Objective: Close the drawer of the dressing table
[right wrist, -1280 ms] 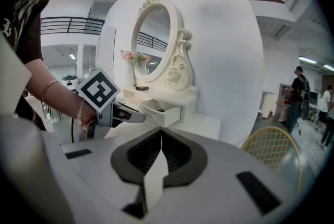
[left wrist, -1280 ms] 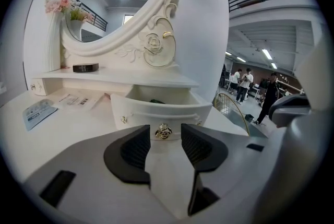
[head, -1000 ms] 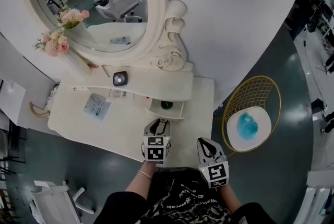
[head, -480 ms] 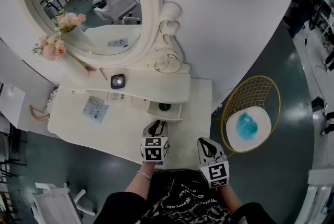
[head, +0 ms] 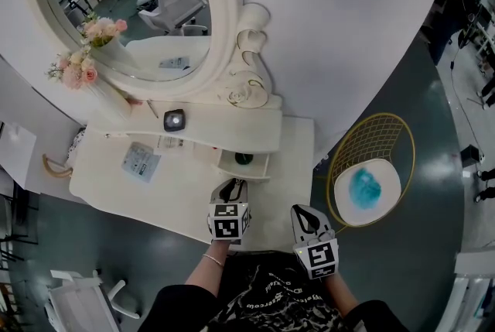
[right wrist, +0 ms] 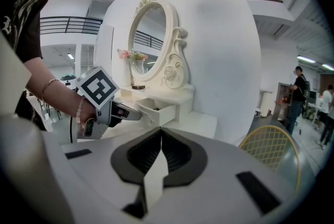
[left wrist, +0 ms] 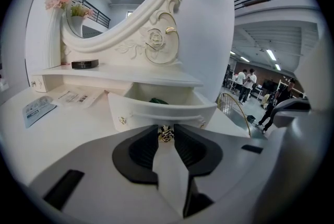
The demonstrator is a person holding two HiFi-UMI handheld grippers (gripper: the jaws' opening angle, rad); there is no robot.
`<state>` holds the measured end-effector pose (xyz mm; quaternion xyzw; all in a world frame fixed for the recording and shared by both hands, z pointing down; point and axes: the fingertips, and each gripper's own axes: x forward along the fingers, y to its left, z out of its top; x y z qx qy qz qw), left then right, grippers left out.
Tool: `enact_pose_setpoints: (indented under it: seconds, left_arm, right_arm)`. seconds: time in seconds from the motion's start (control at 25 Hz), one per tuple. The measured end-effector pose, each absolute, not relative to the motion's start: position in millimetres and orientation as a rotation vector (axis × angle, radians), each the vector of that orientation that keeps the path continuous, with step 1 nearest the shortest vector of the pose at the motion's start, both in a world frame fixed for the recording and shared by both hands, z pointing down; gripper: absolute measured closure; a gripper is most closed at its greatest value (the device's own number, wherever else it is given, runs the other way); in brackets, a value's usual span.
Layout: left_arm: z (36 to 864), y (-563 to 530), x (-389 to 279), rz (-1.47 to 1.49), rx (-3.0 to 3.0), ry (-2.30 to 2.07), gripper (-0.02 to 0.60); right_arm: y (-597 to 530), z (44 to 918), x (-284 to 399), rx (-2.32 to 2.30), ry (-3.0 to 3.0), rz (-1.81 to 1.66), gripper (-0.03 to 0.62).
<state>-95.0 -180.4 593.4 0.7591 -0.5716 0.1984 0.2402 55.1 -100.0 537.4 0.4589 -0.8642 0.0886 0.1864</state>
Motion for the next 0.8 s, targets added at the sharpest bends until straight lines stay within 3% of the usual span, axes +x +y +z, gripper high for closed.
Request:
enact_pose_setpoints:
  seconds: [0.8]
  left_arm:
    - [588.6,-181.7,-96.5,0.488,2.054,-1.563,0.479]
  right_arm:
    - [-98.2,538.5,49.8,1.283,-2.435,0.250,0.582]
